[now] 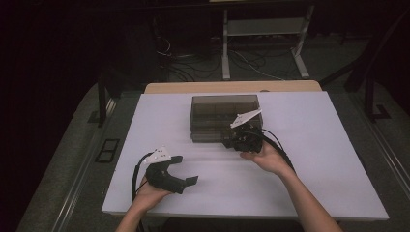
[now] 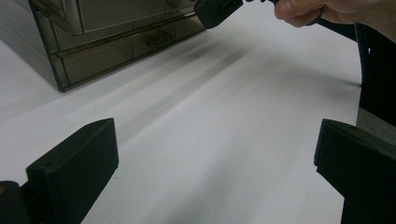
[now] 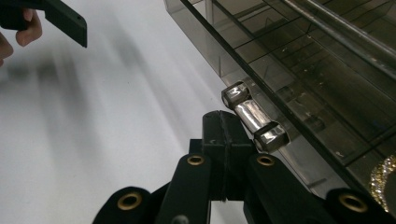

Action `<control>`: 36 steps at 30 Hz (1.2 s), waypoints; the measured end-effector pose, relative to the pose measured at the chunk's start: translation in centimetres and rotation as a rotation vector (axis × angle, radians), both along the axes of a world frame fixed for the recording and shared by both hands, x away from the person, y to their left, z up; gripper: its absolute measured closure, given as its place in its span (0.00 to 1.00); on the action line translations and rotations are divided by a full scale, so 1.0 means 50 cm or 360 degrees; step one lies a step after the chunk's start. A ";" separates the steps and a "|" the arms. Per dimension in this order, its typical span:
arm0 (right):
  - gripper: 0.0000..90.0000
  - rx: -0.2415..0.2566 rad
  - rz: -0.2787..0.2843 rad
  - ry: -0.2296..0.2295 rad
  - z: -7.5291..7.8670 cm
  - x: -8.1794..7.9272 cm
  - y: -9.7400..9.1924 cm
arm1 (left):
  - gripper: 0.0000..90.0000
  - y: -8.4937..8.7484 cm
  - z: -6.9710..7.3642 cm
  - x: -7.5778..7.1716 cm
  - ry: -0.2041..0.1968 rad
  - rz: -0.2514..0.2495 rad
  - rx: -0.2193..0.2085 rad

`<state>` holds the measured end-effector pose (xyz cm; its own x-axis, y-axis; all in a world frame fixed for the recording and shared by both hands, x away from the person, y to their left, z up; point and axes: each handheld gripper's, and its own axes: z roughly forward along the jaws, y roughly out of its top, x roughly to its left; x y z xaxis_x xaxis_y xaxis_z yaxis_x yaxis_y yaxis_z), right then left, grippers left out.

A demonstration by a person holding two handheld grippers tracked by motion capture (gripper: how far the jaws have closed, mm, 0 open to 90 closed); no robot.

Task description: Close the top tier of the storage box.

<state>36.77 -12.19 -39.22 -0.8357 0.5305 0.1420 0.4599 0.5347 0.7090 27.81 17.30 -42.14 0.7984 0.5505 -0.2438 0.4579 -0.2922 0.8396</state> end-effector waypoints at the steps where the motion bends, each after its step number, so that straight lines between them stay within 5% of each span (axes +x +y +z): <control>1: 0.99 0.0002 -0.0004 0.0000 0.000 0.001 0.000 | 0.00 0.000 0.000 0.000 0.0000 0.0000 0.0000; 36: 0.99 0.0073 -0.0072 0.0007 -0.013 0.035 -0.001 | 0.00 0.002 0.000 0.001 -0.0001 0.0000 0.0000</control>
<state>38.50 -12.24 -39.85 -0.8101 0.5608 0.1710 0.4863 0.4800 0.7301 27.84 17.38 -42.13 0.7988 0.5503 -0.2432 0.4571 -0.2922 0.8400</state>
